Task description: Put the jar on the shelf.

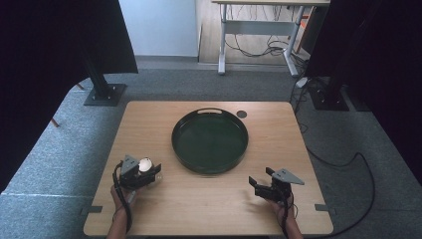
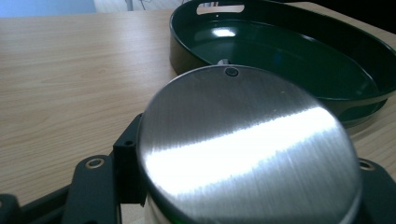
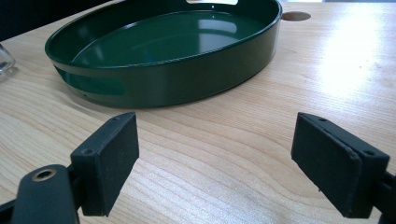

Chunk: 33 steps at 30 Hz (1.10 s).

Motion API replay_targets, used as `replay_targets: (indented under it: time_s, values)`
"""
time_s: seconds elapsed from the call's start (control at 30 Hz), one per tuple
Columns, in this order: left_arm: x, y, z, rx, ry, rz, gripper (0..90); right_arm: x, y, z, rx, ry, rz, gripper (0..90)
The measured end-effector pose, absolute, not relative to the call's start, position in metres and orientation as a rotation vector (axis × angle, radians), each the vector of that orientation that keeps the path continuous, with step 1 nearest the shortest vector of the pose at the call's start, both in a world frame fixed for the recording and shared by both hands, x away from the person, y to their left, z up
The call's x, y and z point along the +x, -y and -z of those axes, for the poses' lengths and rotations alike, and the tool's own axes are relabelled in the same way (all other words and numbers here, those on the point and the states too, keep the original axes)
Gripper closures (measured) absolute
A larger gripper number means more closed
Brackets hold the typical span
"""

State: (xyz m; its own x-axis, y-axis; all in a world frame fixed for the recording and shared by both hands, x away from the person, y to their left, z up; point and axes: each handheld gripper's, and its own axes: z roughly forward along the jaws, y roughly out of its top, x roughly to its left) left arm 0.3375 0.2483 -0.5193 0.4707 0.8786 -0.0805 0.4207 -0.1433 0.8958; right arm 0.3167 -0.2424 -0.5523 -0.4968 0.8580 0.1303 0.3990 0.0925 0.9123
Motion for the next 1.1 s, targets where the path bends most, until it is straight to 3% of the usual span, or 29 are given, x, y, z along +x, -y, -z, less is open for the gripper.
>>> replay_targets:
  time_s: [1.1]
  values:
    - [0.336,-0.233,0.494,1.796,-1.028,-0.613,35.4,0.317,0.241,0.552,1.225,-1.945,-1.375,14.7]
